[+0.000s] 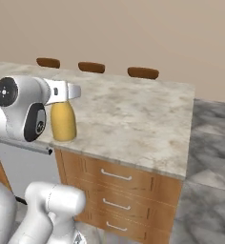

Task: Move the onion and bar from the second highest shelf to the top shelf to make space. Then, place the pitcher from the counter on the cleared second highest shelf.

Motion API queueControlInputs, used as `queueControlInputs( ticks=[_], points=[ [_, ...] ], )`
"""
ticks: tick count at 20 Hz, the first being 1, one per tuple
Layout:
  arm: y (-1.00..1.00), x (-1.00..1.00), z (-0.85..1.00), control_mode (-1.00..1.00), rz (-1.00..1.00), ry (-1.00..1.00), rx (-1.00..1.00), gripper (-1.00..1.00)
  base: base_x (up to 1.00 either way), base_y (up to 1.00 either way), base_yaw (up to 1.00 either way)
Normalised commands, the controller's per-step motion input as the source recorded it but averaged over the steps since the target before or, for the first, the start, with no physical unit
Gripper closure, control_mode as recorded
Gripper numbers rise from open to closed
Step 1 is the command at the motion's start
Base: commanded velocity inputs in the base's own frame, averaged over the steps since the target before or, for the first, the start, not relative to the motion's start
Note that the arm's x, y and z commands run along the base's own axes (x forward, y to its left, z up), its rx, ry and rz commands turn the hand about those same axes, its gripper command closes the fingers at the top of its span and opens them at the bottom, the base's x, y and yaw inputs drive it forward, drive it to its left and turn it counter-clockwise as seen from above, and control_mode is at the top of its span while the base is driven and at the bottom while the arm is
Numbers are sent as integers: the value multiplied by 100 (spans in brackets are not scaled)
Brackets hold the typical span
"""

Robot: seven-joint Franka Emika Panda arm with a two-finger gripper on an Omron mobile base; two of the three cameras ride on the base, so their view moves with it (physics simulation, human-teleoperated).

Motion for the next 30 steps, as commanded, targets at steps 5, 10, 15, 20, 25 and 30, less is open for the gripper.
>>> queueControlInputs(
  ticks=[5, 10, 15, 20, 25, 30],
  points=[
    [0, 0, 0, 100, 0, 0, 0, 100, -27, -100, -10],
    [0, 0, 0, 100, 0, 0, 0, 100, -9, -100, -9],
    [0, 0, 0, 100, 0, 0, 0, 100, -1, -100, -8],
    [0, 0, 0, 100, 0, 0, 0, 100, 0, -100, -5],
    [0, 0, 0, 100, 0, 0, 0, 100, 49, -89, 1],
    [0, 0, 0, 100, 0, 0, 0, 100, 100, -47, 8]
  ],
)
